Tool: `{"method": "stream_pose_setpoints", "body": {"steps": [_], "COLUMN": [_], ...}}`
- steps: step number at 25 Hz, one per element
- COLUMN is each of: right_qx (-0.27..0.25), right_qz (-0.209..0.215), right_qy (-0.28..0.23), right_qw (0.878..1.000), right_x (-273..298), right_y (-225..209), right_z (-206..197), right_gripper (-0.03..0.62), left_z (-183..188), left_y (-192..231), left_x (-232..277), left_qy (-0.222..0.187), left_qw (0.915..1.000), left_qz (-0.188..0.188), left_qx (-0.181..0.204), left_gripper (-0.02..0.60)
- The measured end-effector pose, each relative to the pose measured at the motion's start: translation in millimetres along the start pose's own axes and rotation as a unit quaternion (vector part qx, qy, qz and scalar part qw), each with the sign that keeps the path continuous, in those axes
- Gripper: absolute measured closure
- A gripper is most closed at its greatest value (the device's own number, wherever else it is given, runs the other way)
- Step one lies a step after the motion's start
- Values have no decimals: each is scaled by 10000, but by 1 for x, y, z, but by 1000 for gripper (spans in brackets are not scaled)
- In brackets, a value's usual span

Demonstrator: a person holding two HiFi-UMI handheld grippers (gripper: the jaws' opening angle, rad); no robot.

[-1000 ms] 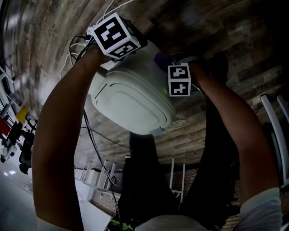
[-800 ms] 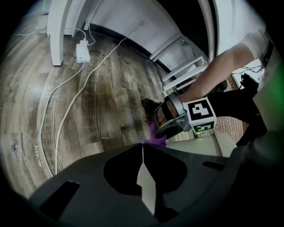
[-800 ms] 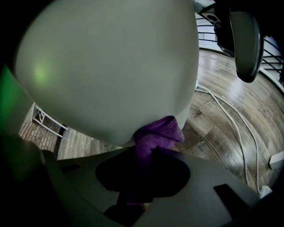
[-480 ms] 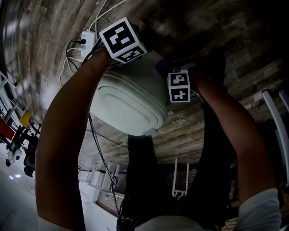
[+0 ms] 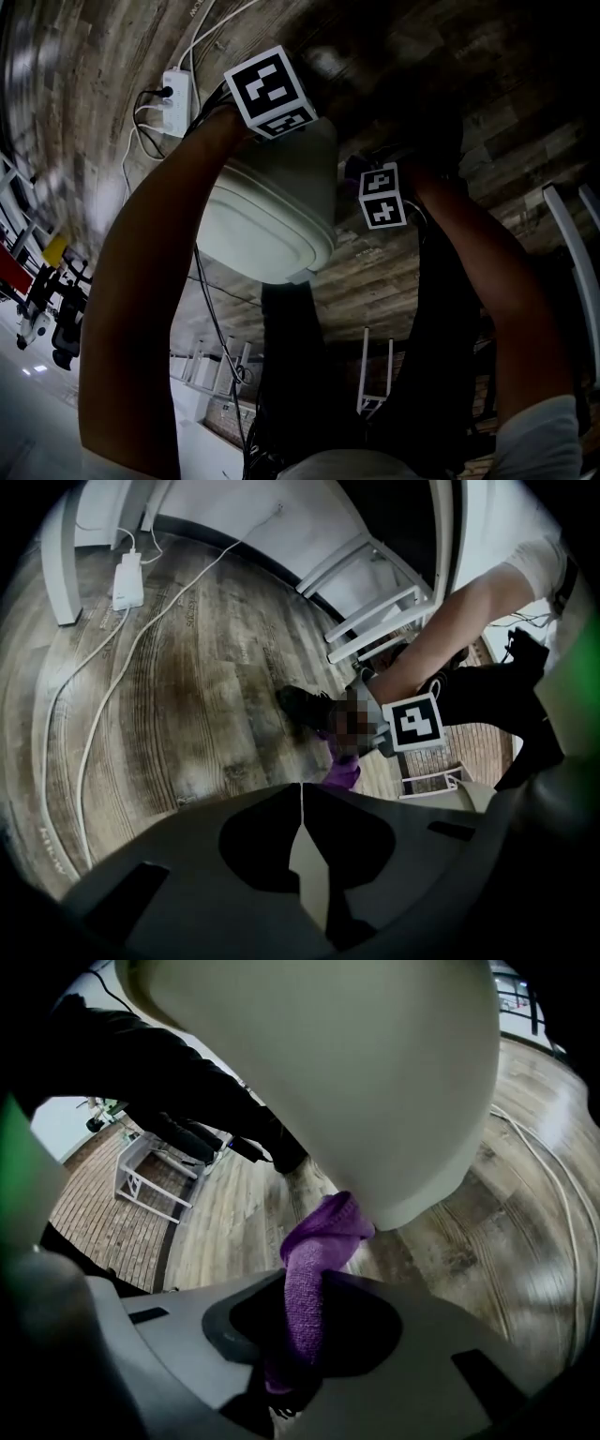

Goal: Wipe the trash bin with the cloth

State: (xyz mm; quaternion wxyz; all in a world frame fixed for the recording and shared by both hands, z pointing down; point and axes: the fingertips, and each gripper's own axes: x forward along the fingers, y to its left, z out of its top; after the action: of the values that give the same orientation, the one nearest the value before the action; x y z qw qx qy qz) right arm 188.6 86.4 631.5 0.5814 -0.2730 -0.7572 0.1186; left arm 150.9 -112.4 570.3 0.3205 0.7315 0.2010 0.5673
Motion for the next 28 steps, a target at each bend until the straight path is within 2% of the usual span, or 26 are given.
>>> {"method": "stream_pose_setpoints", "body": {"steps": [3,8,16,21,28], "right_qx": [254,603,842,854,697], "right_qz": [-204,-774,-1637,-1881,-1960], "right_qy": [-17,-106,-432,-605,-736], "right_qw": [9995,9951,9820,9766,9754], "right_x": [-7,-27,-50,-58,-53], "right_y": [-16,-65,-157,-204,-243], "right_z": [-12,-19,12,44,87], "right_gripper": [493,493,493,493,493], "left_z": [0,-7,-46,-81,-118], "left_y": [2,18,56,74,90], "left_x": [-1,-20,-61,-77,-88], "left_qy": [-32,-236,-545,-569,-694], "left_qw": [10000,9993,9947,9924,9892], "left_qz": [22,207,606,759,855], "left_qx": [-11,-208,-626,-782,-967], "left_gripper": [572,572,572,572,572]}}
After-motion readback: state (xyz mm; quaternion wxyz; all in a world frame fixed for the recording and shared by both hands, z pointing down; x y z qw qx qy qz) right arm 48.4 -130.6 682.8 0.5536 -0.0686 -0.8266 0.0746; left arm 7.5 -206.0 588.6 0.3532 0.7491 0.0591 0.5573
